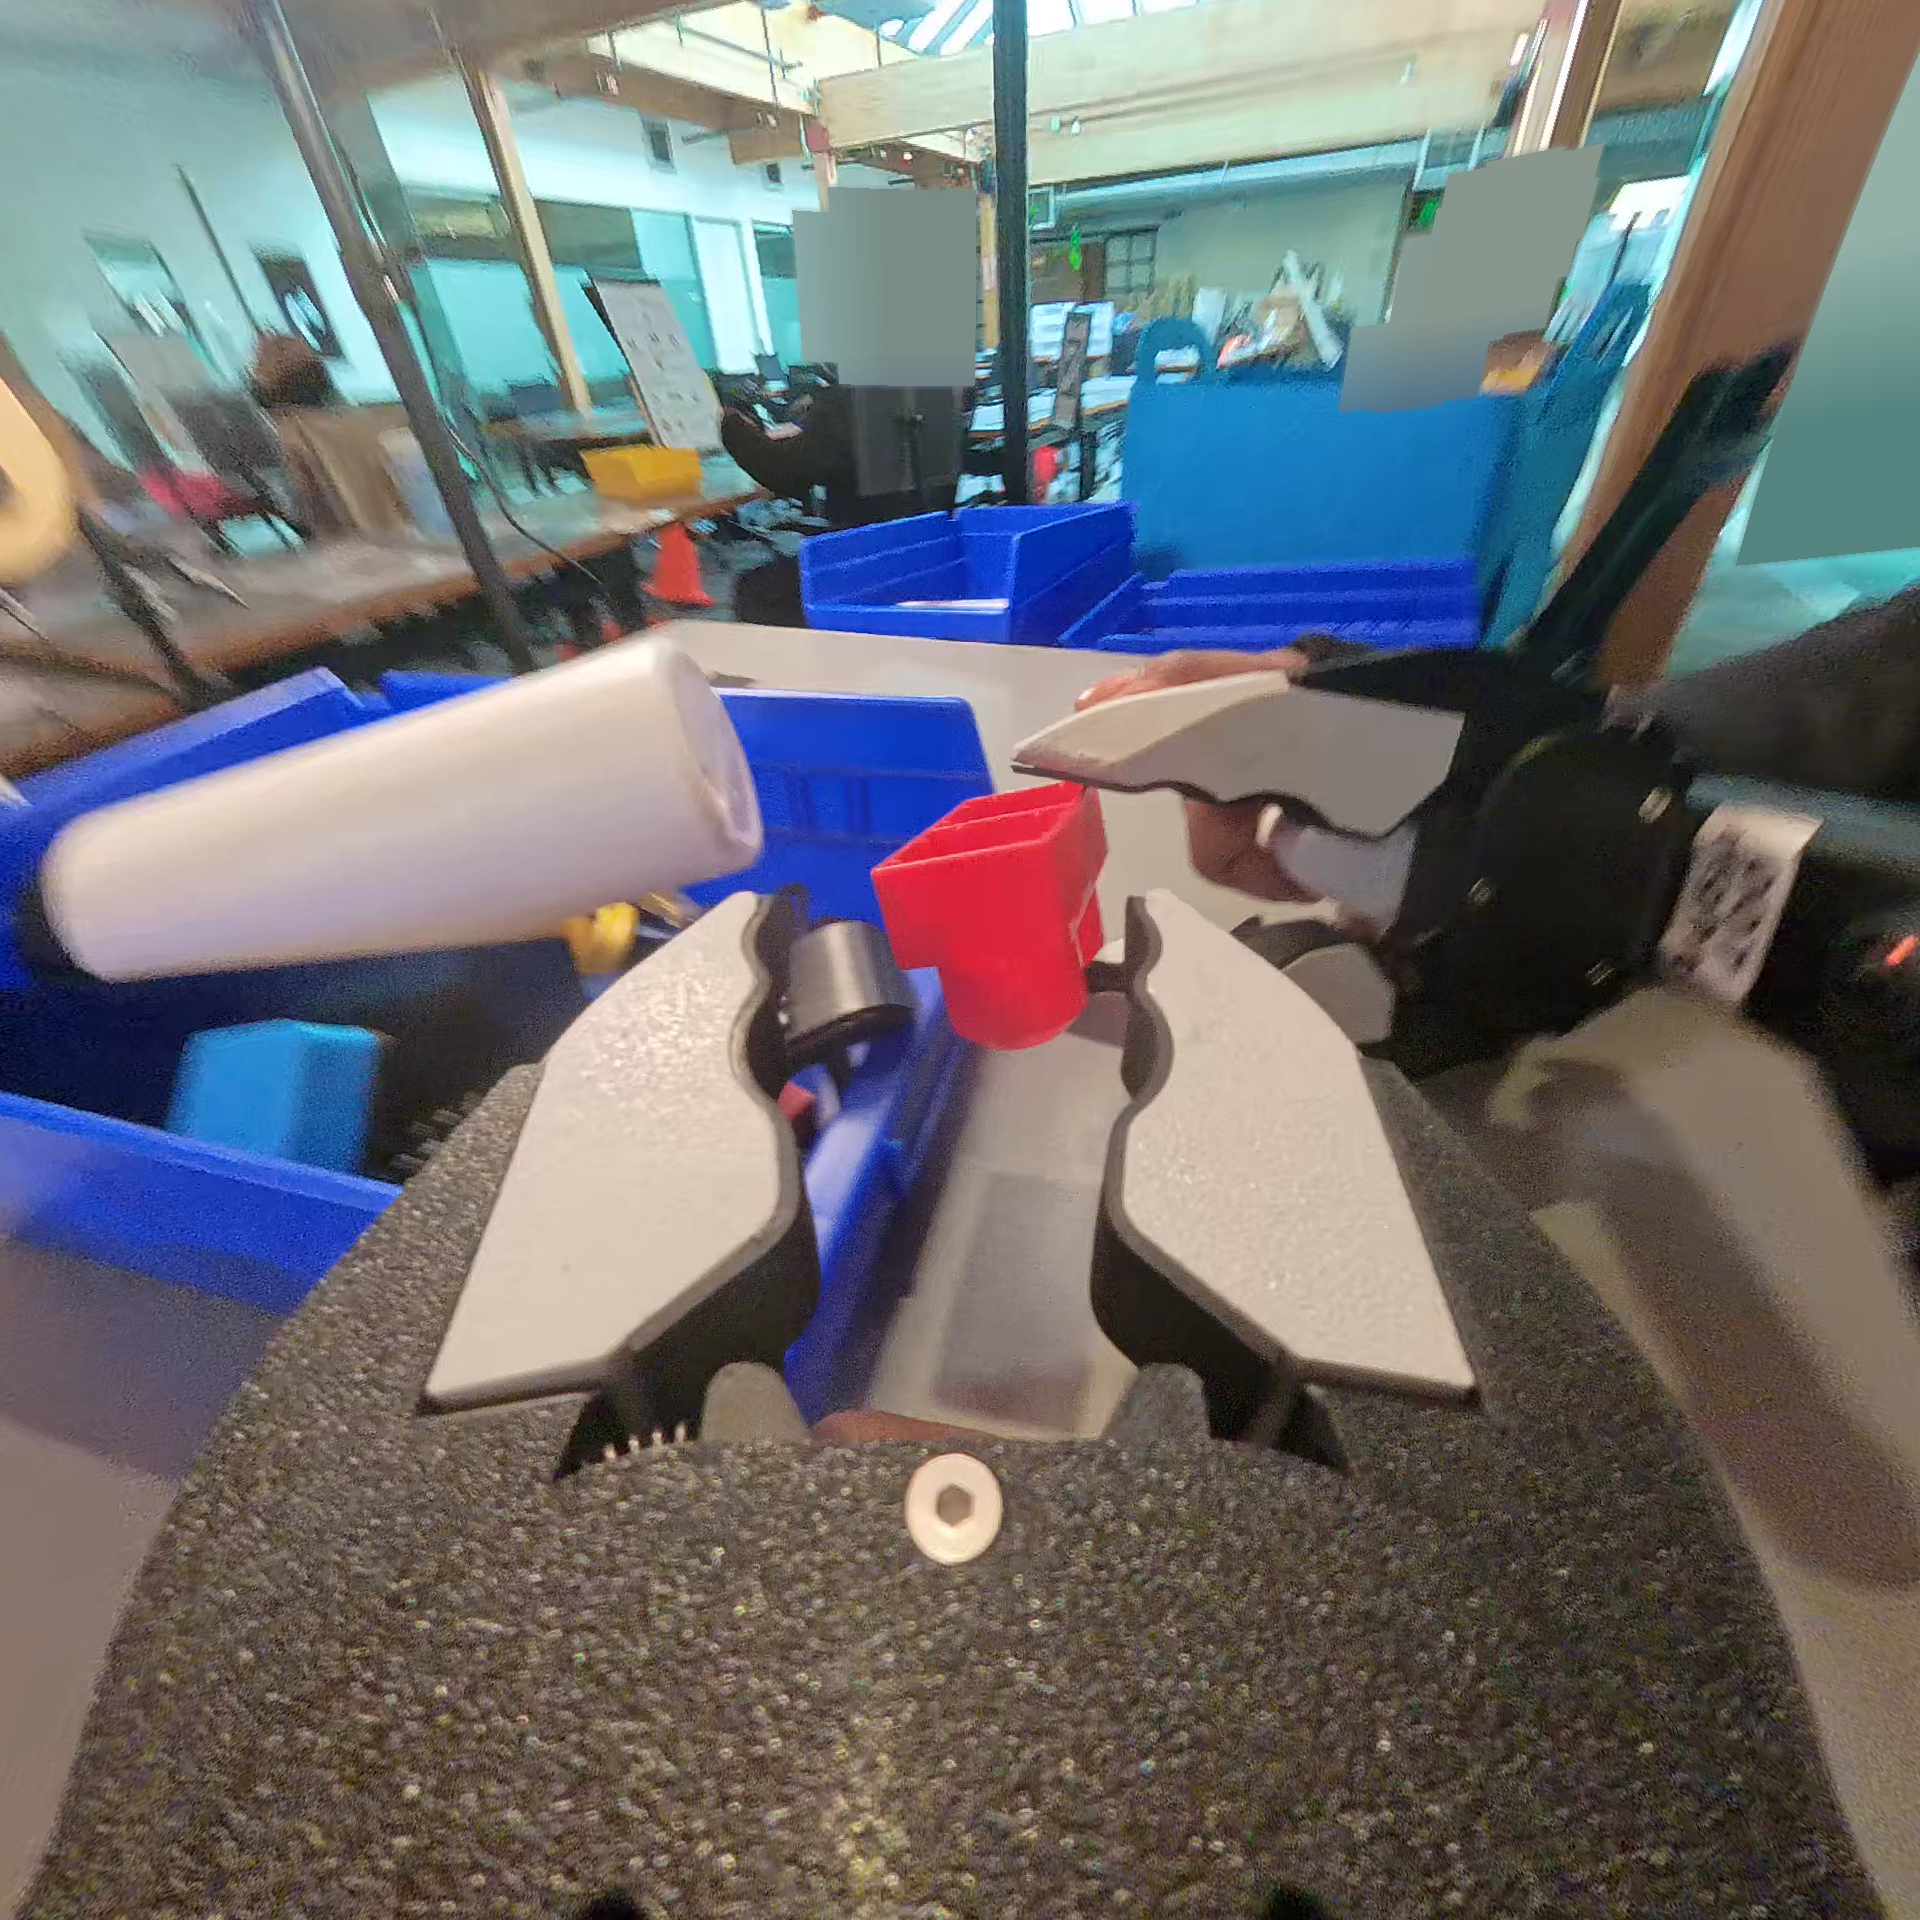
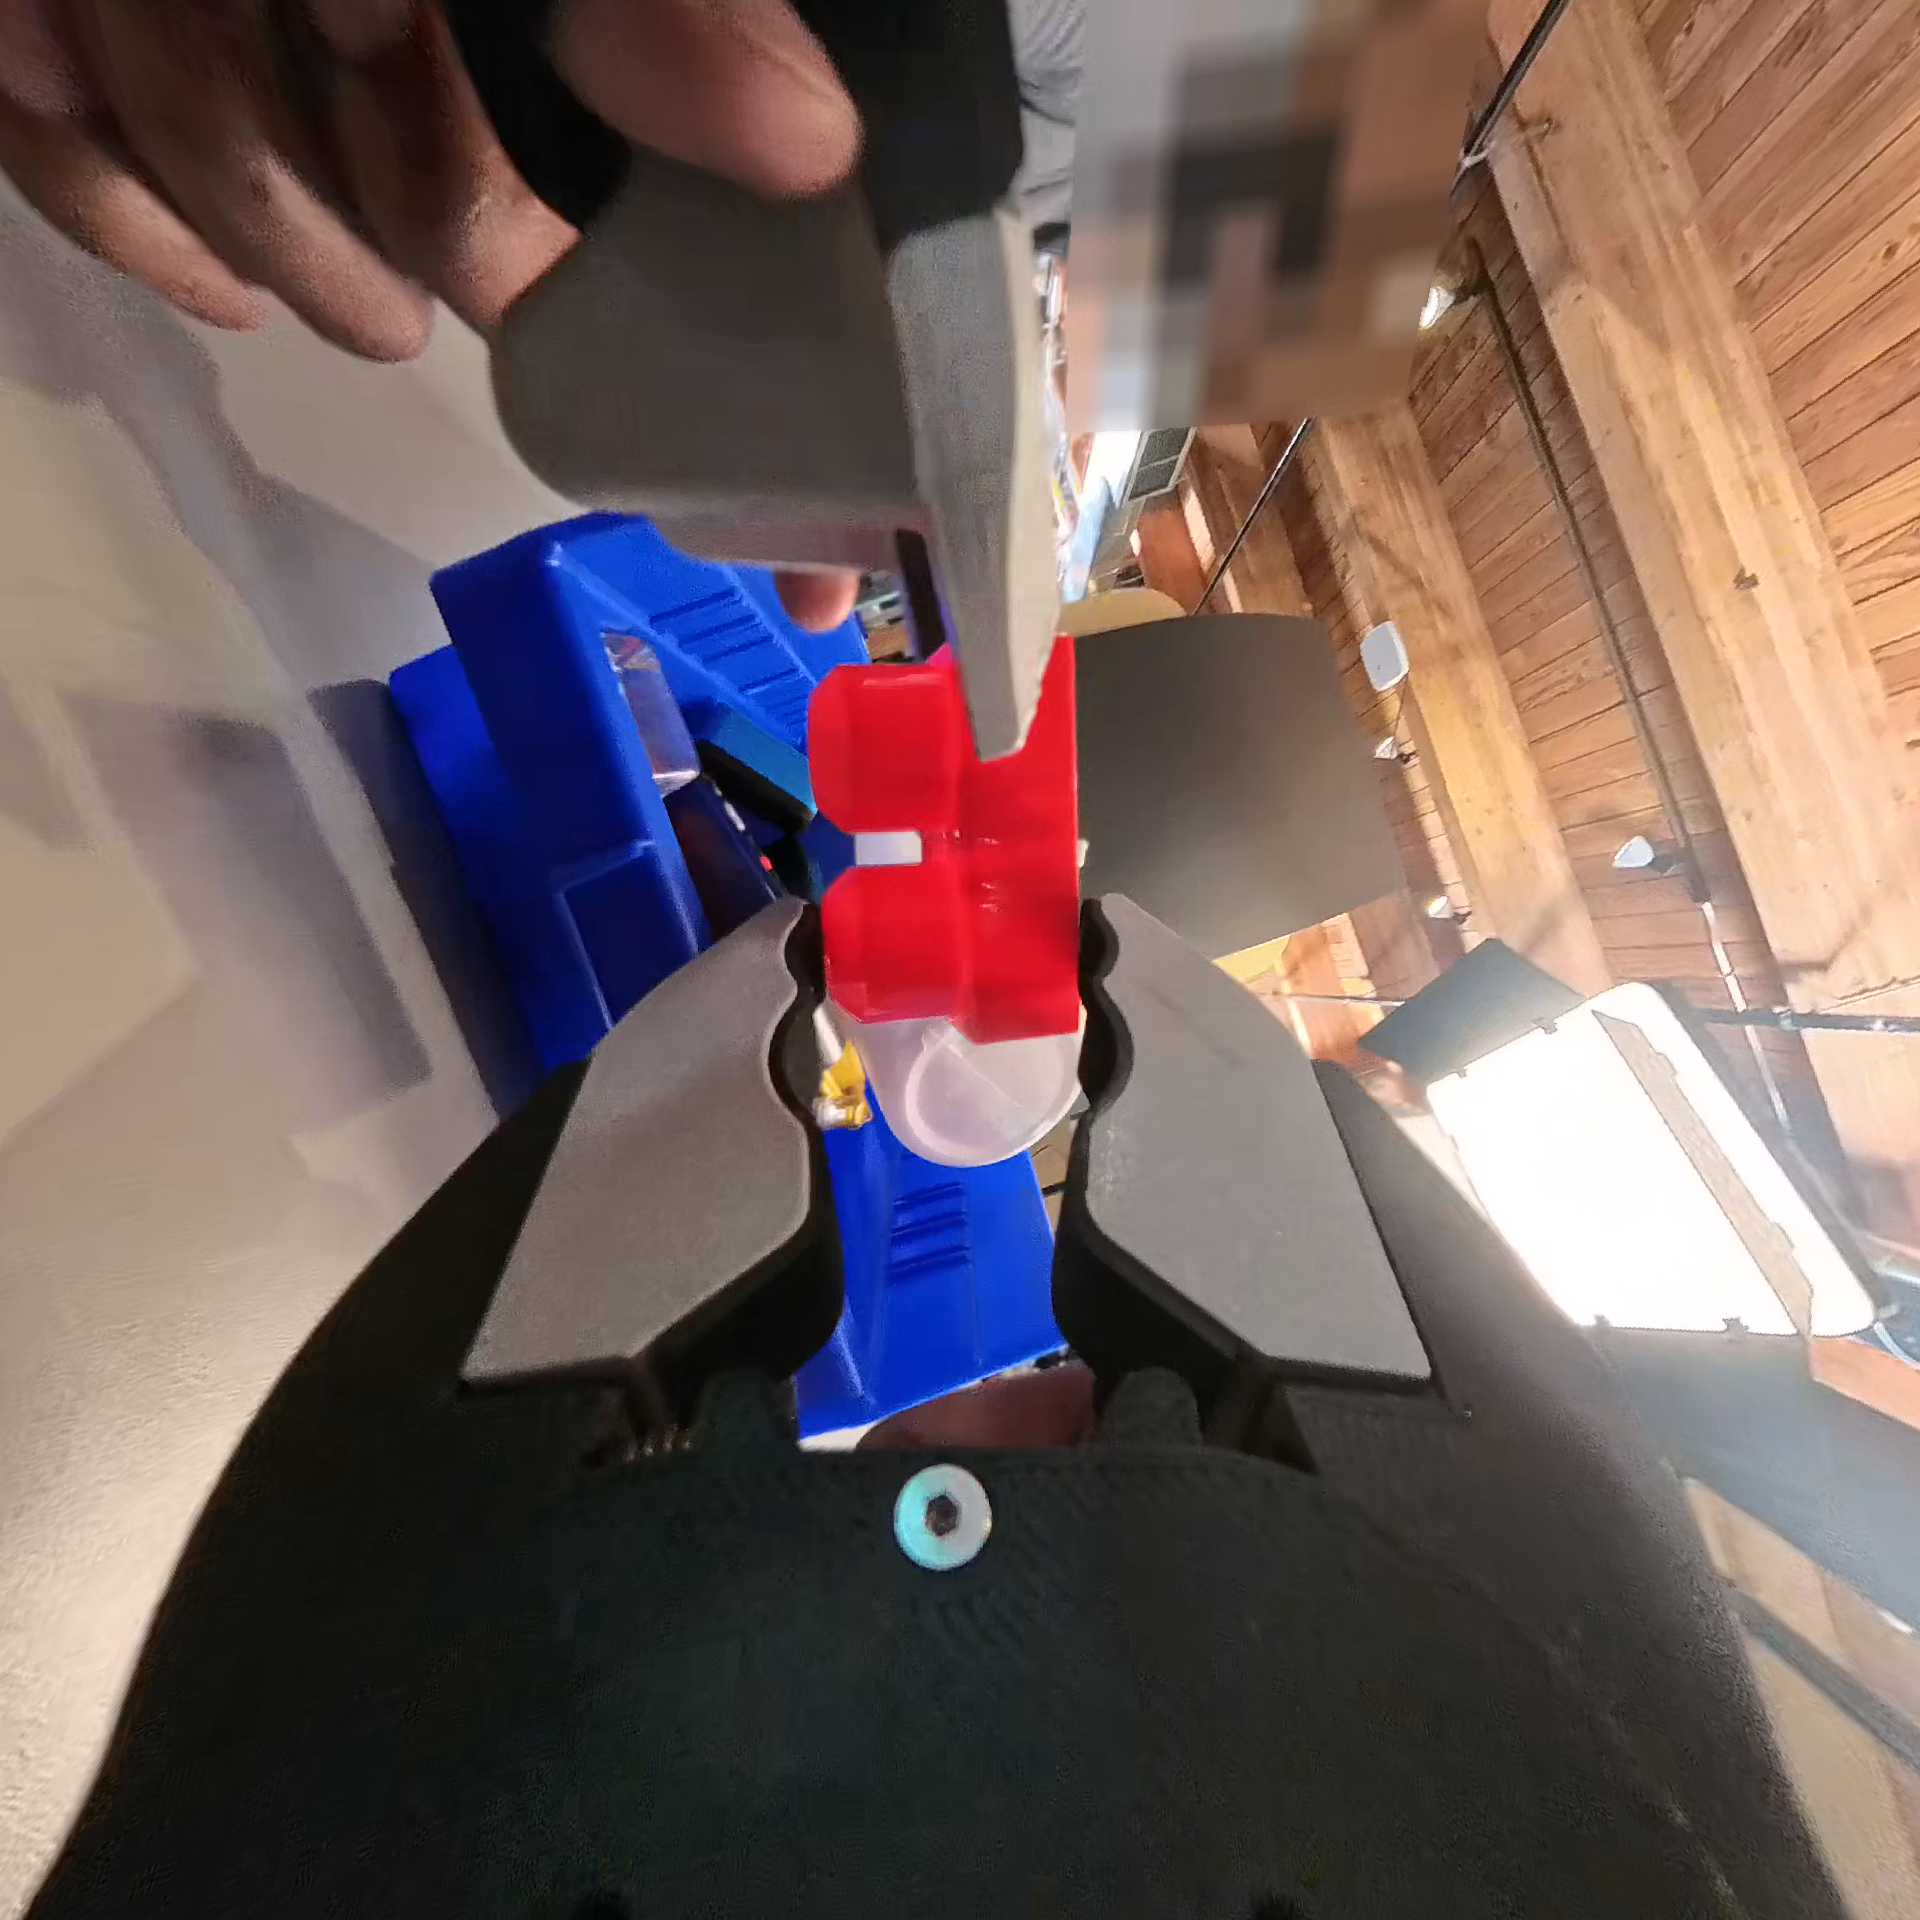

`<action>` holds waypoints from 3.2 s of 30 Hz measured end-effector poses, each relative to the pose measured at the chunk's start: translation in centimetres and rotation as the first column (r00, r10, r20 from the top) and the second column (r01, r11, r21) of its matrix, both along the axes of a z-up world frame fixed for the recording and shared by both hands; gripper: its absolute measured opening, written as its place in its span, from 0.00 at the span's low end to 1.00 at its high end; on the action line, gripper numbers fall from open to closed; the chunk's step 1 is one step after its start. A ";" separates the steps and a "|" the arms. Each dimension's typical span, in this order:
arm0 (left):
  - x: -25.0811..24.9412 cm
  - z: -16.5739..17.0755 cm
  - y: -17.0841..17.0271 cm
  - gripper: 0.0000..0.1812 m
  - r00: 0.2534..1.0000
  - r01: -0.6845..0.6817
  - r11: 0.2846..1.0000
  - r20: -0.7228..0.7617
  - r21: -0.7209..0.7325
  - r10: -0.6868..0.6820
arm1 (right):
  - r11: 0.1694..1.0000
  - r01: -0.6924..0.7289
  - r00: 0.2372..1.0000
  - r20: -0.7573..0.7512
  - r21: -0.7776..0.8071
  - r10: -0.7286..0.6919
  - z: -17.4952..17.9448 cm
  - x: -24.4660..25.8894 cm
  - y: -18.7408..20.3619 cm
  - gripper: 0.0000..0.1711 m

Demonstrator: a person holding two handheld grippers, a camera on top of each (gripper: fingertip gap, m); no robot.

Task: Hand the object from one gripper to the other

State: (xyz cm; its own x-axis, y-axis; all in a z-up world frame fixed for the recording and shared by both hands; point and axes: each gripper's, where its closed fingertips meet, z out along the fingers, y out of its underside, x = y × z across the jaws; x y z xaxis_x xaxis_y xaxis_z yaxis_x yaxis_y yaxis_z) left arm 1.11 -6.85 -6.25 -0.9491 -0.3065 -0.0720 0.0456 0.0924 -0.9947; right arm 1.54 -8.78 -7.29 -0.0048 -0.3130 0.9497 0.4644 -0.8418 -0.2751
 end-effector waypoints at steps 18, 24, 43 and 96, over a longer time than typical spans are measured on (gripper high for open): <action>-0.2 -2.3 -0.1 0.29 0.410 -0.439 0.848 0.906 0.297 -0.105 | 0.995 -0.068 0.996 -0.059 -0.075 0.064 -1.4 -0.8 1.0 0.27; -0.1 -2.7 0.0 0.28 0.391 -0.466 0.826 0.911 0.318 -0.130 | 0.992 -0.074 0.996 -0.061 -0.098 0.068 -1.7 -0.8 1.2 0.27; -3.8 1.1 -1.6 0.28 0.980 0.188 0.959 -0.026 -0.210 -0.197 | 0.412 -0.234 0.334 -0.325 0.881 0.885 3.0 -4.5 1.7 0.40; -6.4 0.4 -1.2 0.42 0.645 0.047 0.990 0.752 0.135 -0.133 | 0.529 -0.161 0.019 -0.534 0.833 0.845 -0.4 -6.1 1.9 0.35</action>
